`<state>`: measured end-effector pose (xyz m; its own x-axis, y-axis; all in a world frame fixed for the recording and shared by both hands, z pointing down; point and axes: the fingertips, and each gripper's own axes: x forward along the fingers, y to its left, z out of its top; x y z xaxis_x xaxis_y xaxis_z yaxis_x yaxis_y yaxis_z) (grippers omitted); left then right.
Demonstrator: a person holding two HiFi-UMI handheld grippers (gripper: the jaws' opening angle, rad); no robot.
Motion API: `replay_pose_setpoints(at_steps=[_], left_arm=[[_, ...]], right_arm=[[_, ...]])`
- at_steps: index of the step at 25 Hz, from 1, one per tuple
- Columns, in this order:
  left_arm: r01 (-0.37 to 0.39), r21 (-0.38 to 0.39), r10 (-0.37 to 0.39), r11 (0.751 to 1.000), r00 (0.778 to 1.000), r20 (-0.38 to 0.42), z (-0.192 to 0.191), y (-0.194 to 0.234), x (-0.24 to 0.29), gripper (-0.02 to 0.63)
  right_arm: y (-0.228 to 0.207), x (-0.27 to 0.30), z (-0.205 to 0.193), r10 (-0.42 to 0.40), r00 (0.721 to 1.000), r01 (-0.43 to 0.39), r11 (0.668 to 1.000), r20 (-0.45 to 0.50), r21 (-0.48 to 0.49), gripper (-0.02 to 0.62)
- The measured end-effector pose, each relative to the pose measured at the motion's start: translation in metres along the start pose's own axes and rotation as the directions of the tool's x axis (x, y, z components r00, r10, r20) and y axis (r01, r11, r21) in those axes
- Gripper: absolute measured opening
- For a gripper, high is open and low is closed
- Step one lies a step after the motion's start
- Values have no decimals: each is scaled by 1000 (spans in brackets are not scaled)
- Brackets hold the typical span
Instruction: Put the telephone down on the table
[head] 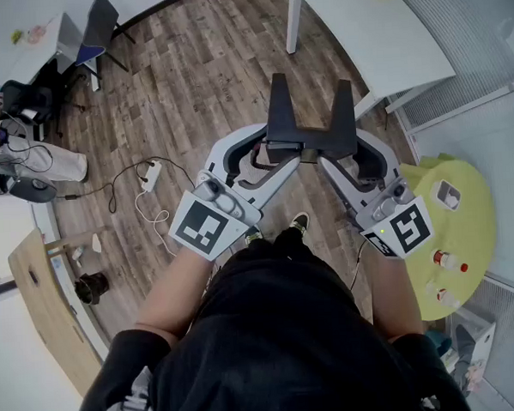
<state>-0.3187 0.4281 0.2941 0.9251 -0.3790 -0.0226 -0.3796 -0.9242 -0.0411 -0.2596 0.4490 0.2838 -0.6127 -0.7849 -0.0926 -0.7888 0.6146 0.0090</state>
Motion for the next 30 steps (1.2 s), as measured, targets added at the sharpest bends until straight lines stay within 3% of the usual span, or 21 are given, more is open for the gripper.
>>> replay_pose_setpoints(at_steps=[15, 30], left_arm=[[-15, 2, 15, 1000, 1000, -3, 2, -2, 3, 218], [-69, 27, 69, 997, 998, -9, 10, -13, 48, 218]], right_arm=[[-2, -1, 0, 3, 1000, -3, 1000, -25, 13, 213], [-45, -21, 10, 63, 998, -63, 998, 0, 16, 213]])
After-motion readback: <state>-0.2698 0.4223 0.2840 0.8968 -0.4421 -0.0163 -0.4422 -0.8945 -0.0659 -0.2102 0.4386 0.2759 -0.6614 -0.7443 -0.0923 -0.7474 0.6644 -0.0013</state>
